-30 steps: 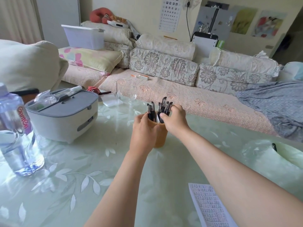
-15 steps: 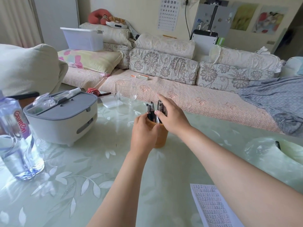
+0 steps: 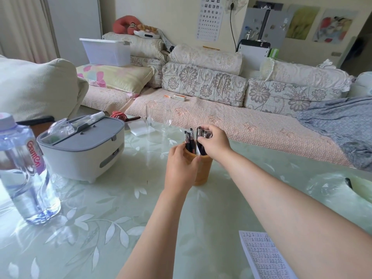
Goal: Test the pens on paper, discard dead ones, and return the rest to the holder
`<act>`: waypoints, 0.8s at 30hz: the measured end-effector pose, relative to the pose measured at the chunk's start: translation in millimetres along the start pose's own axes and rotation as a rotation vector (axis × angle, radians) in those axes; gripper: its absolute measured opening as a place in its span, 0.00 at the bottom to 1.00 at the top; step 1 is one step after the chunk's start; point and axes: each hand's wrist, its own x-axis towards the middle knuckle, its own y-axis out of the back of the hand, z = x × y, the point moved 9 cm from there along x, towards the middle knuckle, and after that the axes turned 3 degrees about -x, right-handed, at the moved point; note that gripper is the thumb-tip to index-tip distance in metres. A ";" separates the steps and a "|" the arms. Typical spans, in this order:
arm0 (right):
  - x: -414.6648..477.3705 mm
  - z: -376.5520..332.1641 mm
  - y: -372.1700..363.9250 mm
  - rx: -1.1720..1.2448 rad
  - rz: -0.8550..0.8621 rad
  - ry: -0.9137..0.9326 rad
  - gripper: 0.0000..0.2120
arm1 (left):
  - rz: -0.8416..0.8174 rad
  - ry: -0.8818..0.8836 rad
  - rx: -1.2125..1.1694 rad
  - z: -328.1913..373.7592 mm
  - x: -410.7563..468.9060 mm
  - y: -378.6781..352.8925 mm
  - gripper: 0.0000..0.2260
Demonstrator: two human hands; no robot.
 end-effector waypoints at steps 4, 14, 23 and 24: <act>-2.9 -6.9 7.9 0.074 0.066 0.066 0.14 | -0.004 0.001 0.011 -0.7 0.4 0.9 0.28; -14.8 -16.5 3.2 -0.171 0.022 0.265 0.19 | -0.024 0.009 0.018 0.5 -0.8 0.3 0.28; -20.8 -27.3 1.9 -0.285 -0.127 0.332 0.20 | -0.083 -0.024 0.076 9.6 -3.5 1.4 0.26; -25.3 -32.4 8.0 -0.283 -0.119 0.336 0.23 | -0.101 -0.034 0.098 13.0 -5.8 3.1 0.26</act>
